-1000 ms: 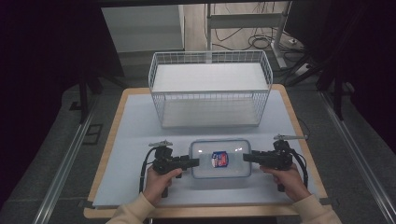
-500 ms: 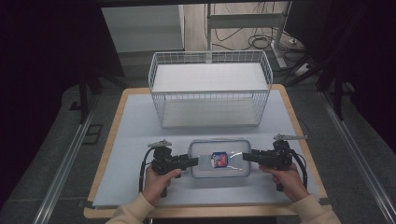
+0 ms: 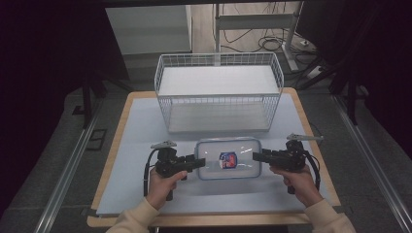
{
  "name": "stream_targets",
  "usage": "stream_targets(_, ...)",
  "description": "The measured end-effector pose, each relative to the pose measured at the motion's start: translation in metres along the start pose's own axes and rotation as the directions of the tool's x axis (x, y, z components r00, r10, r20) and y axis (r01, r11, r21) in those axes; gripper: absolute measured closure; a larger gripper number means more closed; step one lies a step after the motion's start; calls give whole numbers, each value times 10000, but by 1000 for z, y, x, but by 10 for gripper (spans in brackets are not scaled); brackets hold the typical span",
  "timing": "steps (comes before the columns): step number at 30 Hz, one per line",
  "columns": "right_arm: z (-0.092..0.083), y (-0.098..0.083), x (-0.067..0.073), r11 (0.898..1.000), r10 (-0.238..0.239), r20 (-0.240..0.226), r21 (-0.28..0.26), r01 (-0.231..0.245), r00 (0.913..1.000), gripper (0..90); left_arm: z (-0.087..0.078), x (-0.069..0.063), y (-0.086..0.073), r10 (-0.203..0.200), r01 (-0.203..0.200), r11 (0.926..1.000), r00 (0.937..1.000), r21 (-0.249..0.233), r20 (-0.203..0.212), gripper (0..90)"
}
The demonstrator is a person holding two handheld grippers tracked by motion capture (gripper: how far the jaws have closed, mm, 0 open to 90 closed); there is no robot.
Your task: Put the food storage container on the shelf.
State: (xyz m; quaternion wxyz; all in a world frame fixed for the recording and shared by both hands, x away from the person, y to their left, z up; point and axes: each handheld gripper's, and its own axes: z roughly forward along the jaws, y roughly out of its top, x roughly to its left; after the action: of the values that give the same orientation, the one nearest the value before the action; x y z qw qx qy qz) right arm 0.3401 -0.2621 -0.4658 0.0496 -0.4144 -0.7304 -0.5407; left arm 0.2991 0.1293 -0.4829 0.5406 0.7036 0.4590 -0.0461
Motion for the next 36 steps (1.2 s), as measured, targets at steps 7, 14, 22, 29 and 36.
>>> stream_targets(7, 1, 13, 7, 9997, -189, -54, -171, 188, 9998, 532, -8, -2, 13, 124, -125, 9997, 9999, -206, -44, 492)
stream_targets(14, 4, 34, 16, 9983, -537, -77, -230, 535, 9985, 532, -20, -3, 32, 252, -254, 9987, 9997, -443, -53, 495)
stream_targets(22, 3, 62, 28, 9950, -894, 6, -438, 894, 9960, 532, -30, -5, 52, 365, -365, 9970, 9993, -686, -25, 495)
stream_targets(29, 0, 83, 37, 9925, -1037, 19, -642, 1036, 9946, 532, -40, -13, 79, 628, -638, 9936, 9979, -936, -137, 493)
stream_targets(36, -4, 102, 44, 9899, -1153, 19, -827, 1151, 9933, 531, -48, -20, 102, 904, -921, 9908, 9957, -994, -215, 492)
